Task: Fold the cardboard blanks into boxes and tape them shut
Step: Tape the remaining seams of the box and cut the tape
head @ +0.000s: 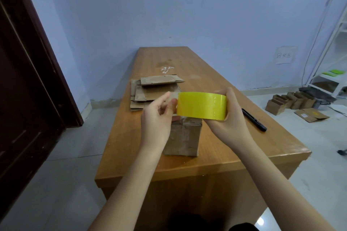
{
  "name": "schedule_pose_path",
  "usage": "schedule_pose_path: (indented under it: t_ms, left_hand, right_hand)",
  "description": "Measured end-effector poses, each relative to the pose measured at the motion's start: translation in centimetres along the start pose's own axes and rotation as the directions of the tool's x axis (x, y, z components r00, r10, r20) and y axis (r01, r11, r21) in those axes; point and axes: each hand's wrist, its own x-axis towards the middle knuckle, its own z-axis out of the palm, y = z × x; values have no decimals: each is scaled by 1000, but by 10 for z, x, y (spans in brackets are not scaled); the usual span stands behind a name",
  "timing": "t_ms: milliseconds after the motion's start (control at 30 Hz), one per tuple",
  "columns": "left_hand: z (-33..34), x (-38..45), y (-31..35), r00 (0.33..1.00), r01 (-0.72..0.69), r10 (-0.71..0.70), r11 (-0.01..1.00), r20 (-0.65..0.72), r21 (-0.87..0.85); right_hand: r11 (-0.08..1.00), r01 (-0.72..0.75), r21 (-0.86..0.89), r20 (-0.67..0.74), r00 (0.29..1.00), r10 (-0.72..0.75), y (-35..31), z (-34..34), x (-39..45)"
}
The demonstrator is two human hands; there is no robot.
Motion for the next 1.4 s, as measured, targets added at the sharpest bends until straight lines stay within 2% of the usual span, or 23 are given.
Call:
schedule_pose_path:
  t_ms: [133, 367, 433, 533, 633, 733, 933, 1200, 1400]
  left_hand:
    - [-4, 1, 2, 998, 17, -16, 1000, 63, -12]
    - [-3, 1, 4, 998, 70, -70, 998, 4, 10]
    - [0, 4, 4, 998, 49, -47, 997, -38, 66]
    - [7, 7, 1, 998, -9, 26, 967, -65, 255]
    - [12, 10, 0, 996, 16, 19, 914, -82, 406]
    - [17, 10, 4, 997, 17, 25, 858, -74, 513]
    - [24, 1, 13, 995, -49, 98, 732, -35, 679]
    - [31, -3, 17, 997, -52, 82, 669, -4, 741]
    - [38, -6, 18, 998, -26, 67, 622, -20, 782]
  right_hand:
    - [998, -27, 51, -18, 999, 28, -2, 1, 0]
    - [998, -54, 28, 10, 999, 53, -2, 2, 4]
    - [997, -60, 40, -22, 998, 61, -3, 4, 7]
    - [998, -35, 55, -101, 994, 41, -6, 5, 11]
    - [998, -50, 43, -140, 989, 56, -5, 3, 14]
    - [998, -63, -28, -161, 985, 58, 1, -2, 15]
    - [978, -129, -161, -112, 987, 112, 7, -15, 18]
    - [949, -70, -308, -73, 996, 50, 6, -29, 22]
    - [871, 86, -484, -48, 991, -125, 9, -32, 25]
